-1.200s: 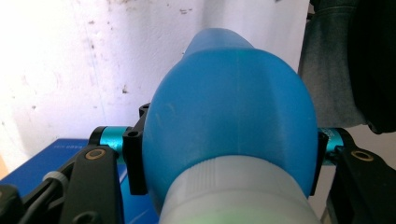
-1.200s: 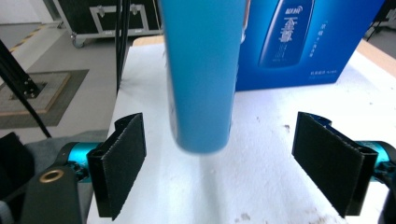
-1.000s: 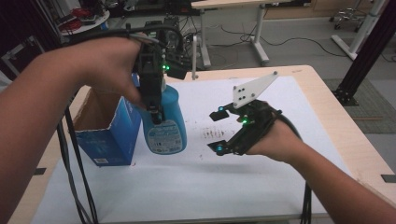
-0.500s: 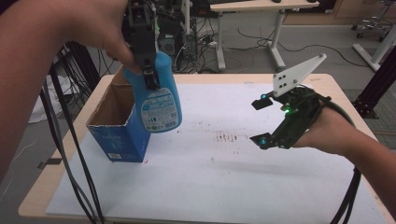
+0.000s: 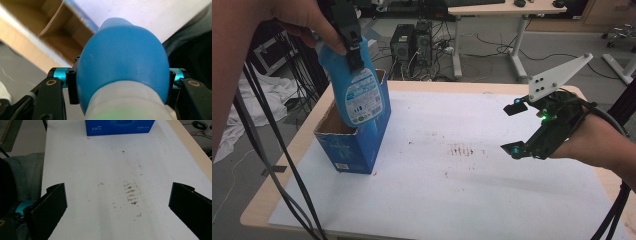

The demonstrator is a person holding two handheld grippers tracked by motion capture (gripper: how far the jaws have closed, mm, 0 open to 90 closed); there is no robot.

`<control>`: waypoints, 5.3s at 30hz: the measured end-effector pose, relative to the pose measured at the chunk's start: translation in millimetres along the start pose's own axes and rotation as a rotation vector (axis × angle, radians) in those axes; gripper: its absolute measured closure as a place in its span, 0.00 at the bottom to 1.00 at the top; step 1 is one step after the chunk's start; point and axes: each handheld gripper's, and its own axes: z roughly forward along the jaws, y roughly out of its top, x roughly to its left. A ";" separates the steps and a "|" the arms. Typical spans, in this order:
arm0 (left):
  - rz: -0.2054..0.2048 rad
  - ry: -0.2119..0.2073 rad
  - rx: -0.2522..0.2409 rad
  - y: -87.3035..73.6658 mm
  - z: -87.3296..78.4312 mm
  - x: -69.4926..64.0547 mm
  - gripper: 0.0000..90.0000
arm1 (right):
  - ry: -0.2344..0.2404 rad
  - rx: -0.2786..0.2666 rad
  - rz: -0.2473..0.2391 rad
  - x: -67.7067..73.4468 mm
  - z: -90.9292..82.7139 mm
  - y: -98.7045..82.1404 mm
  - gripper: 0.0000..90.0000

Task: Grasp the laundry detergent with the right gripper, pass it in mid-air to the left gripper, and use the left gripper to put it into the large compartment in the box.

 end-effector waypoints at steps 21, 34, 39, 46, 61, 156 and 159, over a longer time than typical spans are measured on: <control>-0.386 0.032 -0.007 -14.8 15.0 50.1 0.43 | -0.023 0.052 -0.019 -2.9 -6.1 6.1 0.01; -0.359 0.019 0.015 -13.7 60.6 62.0 0.43 | -0.031 0.054 -0.019 -1.8 -8.6 4.6 0.01; -0.309 0.019 0.022 -12.6 76.1 62.7 0.43 | -0.036 0.056 -0.018 -0.8 -8.6 4.6 0.01; -0.187 0.023 0.050 -11.5 101.5 63.7 0.43 | -0.039 0.061 -0.020 0.5 -9.8 3.9 0.01; 0.083 0.041 0.059 -8.4 149.5 59.5 0.43 | -0.044 0.082 -0.016 2.3 -10.9 3.5 0.01; 0.406 0.033 0.013 4.2 87.6 4.2 0.02 | 0.005 0.265 -0.041 -13.9 -29.6 20.0 0.01; 0.461 0.015 0.027 12.8 91.3 -7.6 0.02 | 0.011 0.324 -0.043 -18.0 -31.4 23.3 0.01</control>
